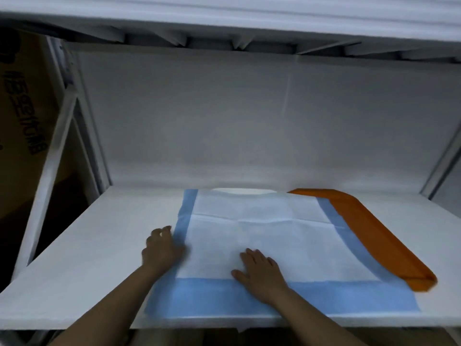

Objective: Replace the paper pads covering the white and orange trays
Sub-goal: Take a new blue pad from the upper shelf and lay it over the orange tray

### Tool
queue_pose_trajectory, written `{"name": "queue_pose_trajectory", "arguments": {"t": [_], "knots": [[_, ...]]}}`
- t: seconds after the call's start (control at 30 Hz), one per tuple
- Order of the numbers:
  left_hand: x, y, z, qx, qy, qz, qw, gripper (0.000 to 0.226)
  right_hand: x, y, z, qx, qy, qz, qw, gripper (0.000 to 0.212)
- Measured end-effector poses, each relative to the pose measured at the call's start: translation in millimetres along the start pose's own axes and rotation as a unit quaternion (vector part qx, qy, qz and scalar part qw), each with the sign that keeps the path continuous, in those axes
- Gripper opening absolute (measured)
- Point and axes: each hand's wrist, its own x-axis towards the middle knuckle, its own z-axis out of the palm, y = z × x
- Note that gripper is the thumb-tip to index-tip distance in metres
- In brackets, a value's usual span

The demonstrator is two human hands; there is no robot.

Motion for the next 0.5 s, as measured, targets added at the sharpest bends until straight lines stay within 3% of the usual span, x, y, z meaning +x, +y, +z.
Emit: {"name": "queue_pose_trajectory", "arguments": {"t": [0.1,0.2,0.23,0.37,0.5], "knots": [[-34,39,19,0.087,-0.036,0.144,0.985,0.071,-27,23,-6,-0.007,0.011,0.025,1.000,0.113],[-59,76,48,0.164,-0.102,0.231,0.954,0.071,-43,50,-16,-0.023,0.051,0.045,0.997,0.130],[-67,90,58,0.175,-0.126,0.252,0.944,0.071,-50,62,-20,-0.027,0.064,0.055,0.996,0.128],[-103,142,101,0.203,-0.192,0.297,0.913,0.071,-82,126,-36,-0.028,0.101,0.108,0.989,0.069],[-123,183,128,0.192,-0.228,0.313,0.902,0.080,-101,174,-55,-0.042,0.128,0.159,0.978,0.052]]}}
